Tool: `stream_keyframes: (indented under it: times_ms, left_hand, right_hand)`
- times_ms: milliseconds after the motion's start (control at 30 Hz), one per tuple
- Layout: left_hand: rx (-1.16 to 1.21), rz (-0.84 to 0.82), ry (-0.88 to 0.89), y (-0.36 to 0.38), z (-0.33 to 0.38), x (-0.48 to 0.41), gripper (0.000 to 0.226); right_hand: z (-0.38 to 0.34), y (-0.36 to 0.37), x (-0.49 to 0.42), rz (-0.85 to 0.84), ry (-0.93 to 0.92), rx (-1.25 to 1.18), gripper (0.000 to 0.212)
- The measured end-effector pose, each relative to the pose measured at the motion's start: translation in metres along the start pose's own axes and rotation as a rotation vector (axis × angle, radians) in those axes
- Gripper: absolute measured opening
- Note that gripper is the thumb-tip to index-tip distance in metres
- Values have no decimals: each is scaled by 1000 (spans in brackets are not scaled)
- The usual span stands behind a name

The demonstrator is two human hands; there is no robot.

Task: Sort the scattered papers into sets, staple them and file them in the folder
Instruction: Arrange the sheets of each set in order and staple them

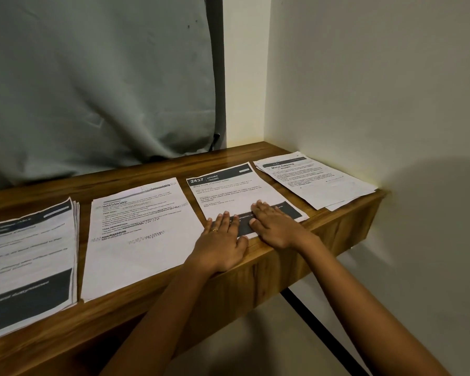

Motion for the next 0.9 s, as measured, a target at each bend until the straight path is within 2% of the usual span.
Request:
stream_keyframes:
  times_ms: [233,533,667,733,800,900]
  left_hand:
    - [4,-3,7,0,0,0,61]
    - [-18,-34,-10,-6,0,-4,63]
    - [118,-19,-51,-24,10,-18,64]
    - [169,57,-24,-38,24,-28,58]
    - [256,120,18,-52,42,-40,50]
    - [497,109,56,-68,68,-67,45]
  right_hand:
    - [51,-14,4,-3,119,-21,59]
    - [54,-11,0,66,130,4,59]
    - [55,-14,1,102,101,-53,61]
    - [57,-25,2,216,66,-91,60]
    - [64,-41,5,399,82,-112,55]
    - [91,-66,9,586,234,-239,52]
Point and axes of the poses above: each hand's wrist, its own x-axis away from the middle knuckle, its own y-axis out of the palm, z = x × y, the point moved 4 cm from there along -x, towards the middle knuckle, and after that the axes turned 3 degrees about -z, right-handed, at the moved point
